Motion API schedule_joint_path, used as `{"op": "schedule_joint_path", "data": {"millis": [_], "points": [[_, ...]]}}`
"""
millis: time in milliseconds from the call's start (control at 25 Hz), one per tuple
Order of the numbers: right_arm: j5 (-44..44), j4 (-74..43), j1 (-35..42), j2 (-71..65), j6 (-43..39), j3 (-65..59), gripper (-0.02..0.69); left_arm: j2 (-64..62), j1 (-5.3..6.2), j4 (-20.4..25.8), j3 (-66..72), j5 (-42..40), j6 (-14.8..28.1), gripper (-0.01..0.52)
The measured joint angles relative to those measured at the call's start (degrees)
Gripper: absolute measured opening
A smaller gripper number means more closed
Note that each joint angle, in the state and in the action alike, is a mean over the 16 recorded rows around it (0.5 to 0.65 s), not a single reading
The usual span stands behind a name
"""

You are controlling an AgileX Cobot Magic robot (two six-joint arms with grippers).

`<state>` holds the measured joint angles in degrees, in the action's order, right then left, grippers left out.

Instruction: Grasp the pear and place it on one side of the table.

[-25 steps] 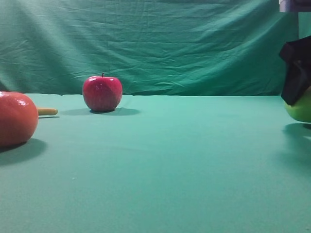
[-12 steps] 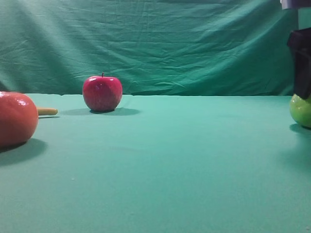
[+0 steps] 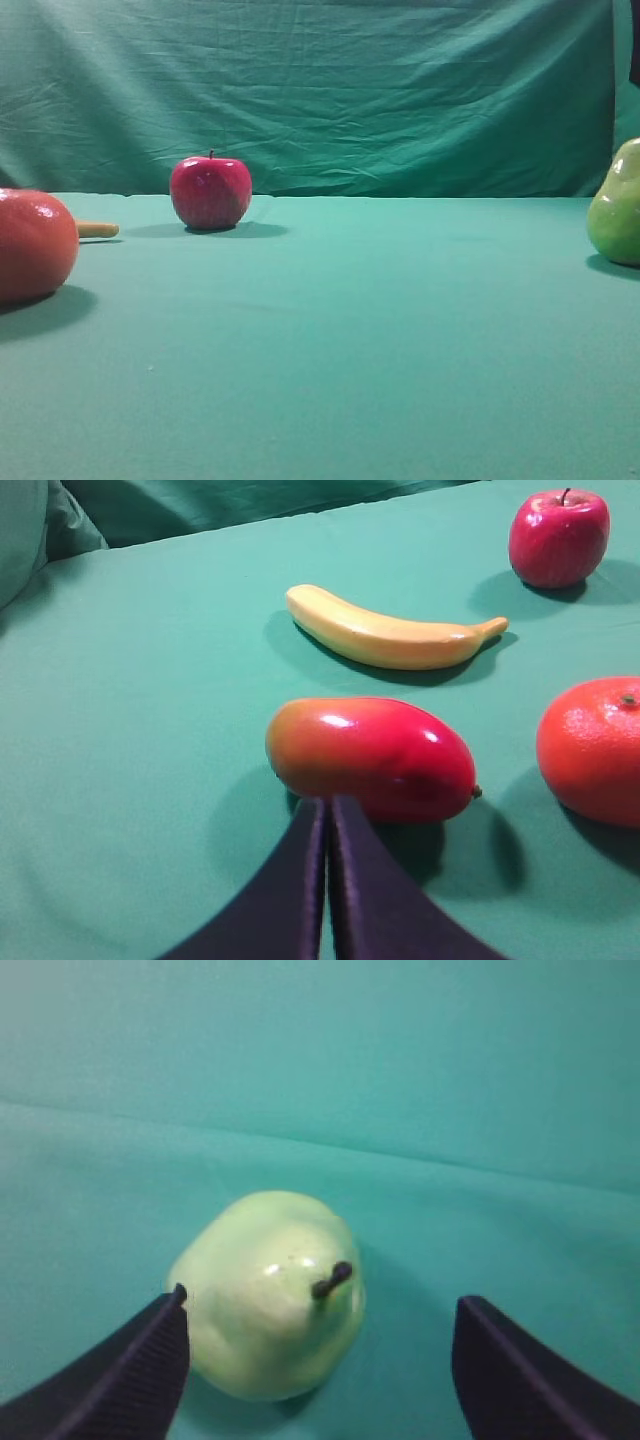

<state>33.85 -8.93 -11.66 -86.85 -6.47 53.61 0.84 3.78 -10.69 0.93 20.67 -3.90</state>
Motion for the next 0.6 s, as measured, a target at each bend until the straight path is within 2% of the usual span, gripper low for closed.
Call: {"op": "schedule_joint_path", "data": {"millis": [280,600], "points": [[4.98,0.03,0.04,8.74,-0.54,1.41,0.494,0.00,0.00,0.00,0.00,0.00,0.00,0.000],[10.39,0.17,0.06,23.05,-0.22,1.24,0.240,0.00,0.00,0.00,0.00,0.00,0.00,0.000]]}}
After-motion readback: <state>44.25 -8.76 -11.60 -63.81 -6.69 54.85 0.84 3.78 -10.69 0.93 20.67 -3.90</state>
